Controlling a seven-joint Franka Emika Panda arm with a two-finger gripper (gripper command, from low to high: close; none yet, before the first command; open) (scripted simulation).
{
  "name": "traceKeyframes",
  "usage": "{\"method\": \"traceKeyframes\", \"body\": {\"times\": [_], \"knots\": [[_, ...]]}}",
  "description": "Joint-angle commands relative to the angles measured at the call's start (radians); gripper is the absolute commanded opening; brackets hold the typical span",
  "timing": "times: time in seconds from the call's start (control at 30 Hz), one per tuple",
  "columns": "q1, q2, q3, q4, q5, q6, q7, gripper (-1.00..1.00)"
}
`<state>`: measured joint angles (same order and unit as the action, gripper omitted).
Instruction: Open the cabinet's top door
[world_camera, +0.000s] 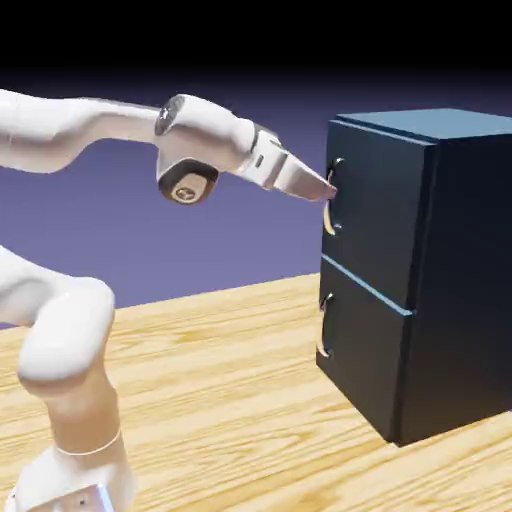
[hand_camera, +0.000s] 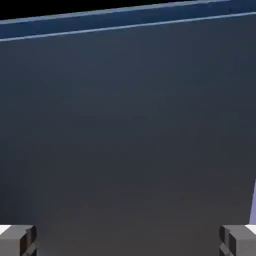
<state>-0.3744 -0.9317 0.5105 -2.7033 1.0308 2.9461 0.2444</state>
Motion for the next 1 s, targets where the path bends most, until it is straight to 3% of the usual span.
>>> {"method": "traceKeyframes", "body": {"times": [0.0,0.97], "knots": [[-0.016,-0.015,0.022,0.005,0.044,-0.004,-0.021,0.0],[-0.489,-0.458,0.646,0.135,1.305,-0.115,-0.629,0.0]]}}
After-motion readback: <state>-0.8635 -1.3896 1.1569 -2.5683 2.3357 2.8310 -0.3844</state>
